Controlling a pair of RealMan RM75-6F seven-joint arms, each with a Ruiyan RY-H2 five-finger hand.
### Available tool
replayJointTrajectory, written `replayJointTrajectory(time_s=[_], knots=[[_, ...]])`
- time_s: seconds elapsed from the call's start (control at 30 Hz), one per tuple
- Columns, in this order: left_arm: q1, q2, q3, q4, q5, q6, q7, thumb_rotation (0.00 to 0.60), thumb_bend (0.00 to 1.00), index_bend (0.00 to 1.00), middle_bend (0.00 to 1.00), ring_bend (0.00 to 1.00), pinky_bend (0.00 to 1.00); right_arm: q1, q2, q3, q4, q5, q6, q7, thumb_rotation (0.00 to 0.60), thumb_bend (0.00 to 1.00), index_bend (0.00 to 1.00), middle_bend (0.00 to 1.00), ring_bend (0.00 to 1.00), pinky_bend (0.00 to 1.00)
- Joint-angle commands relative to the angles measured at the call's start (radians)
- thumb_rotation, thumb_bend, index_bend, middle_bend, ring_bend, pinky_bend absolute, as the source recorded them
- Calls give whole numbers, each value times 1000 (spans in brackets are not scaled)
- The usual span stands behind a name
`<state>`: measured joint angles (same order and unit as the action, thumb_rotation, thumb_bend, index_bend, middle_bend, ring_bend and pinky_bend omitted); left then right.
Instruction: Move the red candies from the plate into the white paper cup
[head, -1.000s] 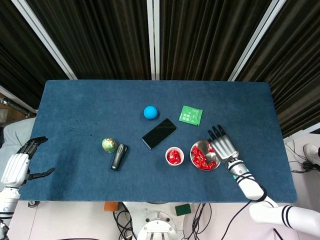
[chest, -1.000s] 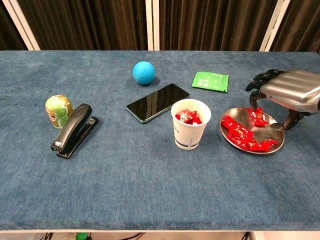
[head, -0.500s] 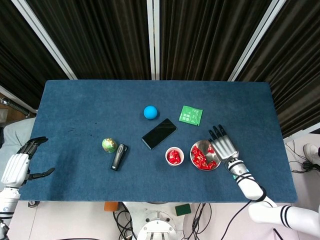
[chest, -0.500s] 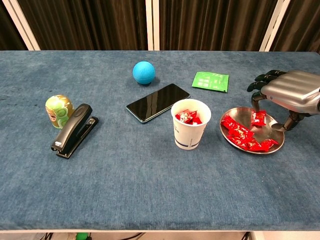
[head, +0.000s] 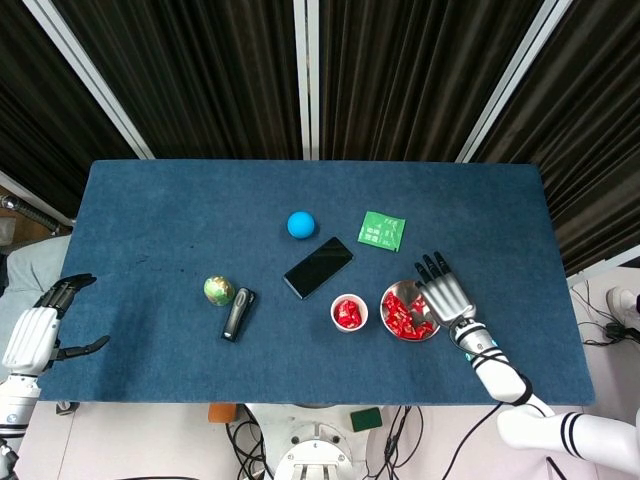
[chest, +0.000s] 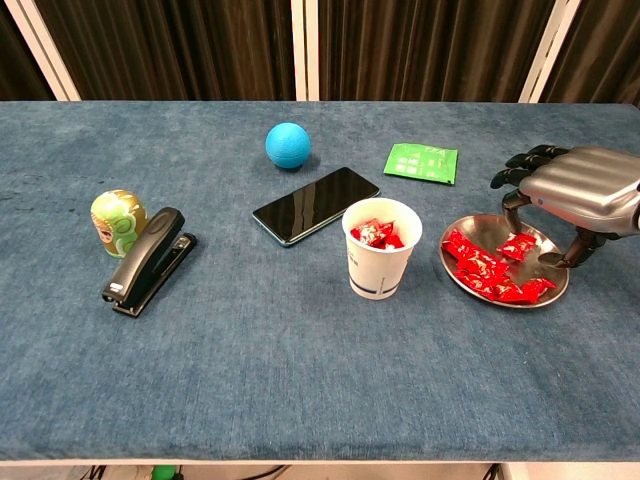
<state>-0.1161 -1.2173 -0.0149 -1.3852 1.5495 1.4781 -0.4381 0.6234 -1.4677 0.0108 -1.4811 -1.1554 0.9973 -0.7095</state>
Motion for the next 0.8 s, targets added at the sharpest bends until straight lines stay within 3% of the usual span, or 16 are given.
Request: replayJointTrajectory(time_s=[0.03,0.63,0.8], knots=[[0,0,0,0,0,1,0,600,94,187,155,125,249,-1,-1,2,2,-16,7,18,600,280,447,82,0,0],[1,0,1,2,-3,-3,0,600,95,187,155,125,249,8,-24,4,35,-22,-23,28,600,288,439,87,0,0],[1,0,0,1,-3,-2,0,600,95,187,155,126,249,5,-29,4,40,-25,-16,25,600,317,560,96,0,0]])
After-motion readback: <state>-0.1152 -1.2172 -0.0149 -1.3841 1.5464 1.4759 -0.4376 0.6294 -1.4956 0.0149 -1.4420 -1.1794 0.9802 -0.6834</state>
